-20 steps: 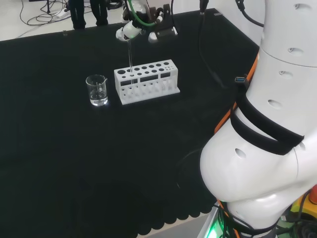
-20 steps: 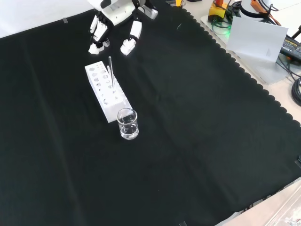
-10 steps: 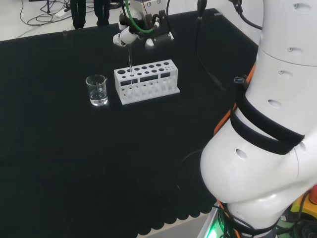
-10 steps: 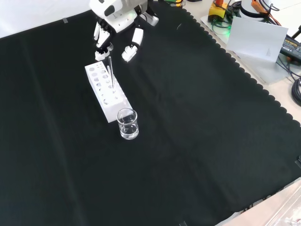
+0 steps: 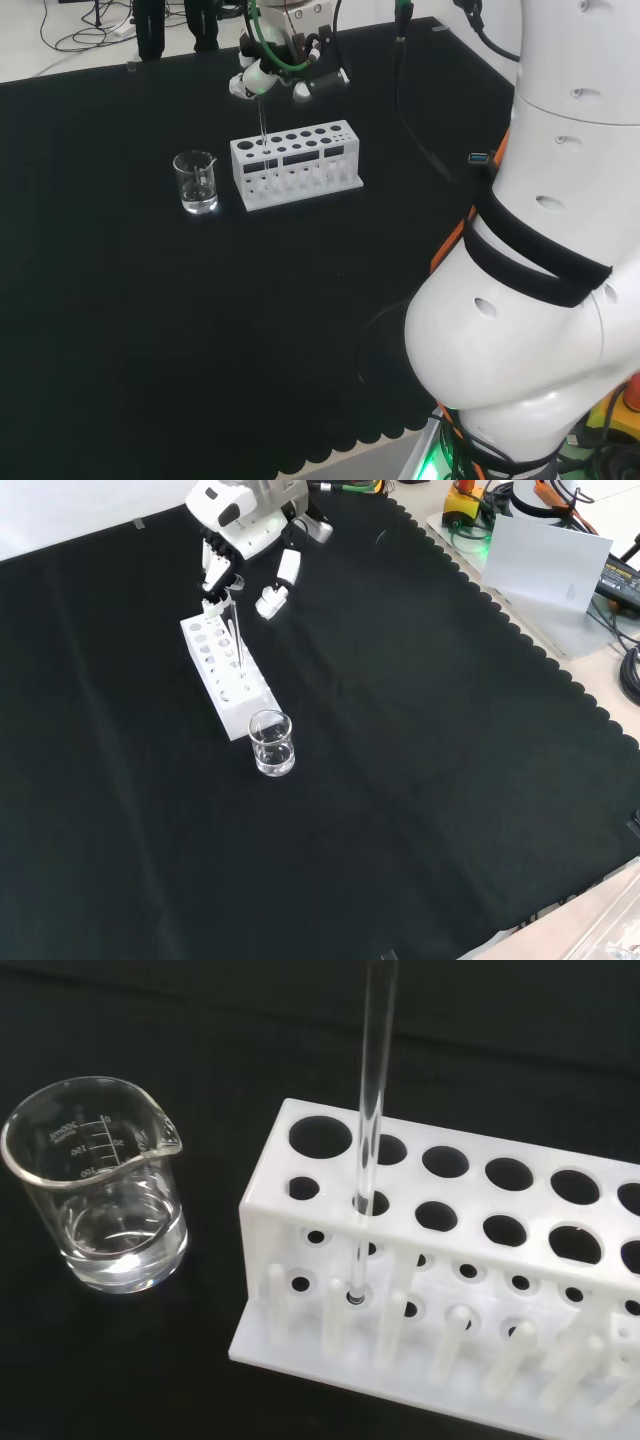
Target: Take the glass rod from the white test tube rack.
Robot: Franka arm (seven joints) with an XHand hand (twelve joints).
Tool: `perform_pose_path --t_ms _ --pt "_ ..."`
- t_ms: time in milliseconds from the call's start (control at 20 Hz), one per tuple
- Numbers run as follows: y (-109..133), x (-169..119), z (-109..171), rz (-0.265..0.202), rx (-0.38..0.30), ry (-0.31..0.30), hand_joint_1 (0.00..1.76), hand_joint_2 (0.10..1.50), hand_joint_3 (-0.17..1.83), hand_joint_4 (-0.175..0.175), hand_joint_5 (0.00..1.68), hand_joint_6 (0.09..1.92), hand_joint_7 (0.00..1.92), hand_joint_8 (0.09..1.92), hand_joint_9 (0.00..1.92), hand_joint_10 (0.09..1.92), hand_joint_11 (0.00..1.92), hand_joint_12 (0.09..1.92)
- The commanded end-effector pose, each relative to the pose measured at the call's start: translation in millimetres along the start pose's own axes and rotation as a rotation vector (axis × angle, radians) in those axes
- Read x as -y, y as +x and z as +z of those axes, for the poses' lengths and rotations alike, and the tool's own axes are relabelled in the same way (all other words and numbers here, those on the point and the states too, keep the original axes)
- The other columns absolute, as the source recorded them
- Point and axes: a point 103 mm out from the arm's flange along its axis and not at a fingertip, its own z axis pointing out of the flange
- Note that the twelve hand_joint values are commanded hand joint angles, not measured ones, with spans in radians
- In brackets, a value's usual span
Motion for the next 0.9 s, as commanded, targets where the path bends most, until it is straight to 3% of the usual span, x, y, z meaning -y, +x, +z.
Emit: perform_pose_path --t_ms 50,400,900 --pt "-6 -3 3 -0.005 0.016 -0.007 0.65 0.91 0.44 -0.154 0.50 0.85 0.78 0.99 1.26 1.03 1.26 1.17" --pt "-15 0 -5 0.003 0.043 -0.031 0.68 0.90 0.45 -0.157 0.55 0.87 0.80 1.02 1.32 1.06 1.36 1.17" --pt "-10 -3 11 -0.012 0.085 -0.028 0.73 0.89 0.46 -0.175 0.62 0.89 0.87 1.02 1.41 1.03 1.48 1.10"
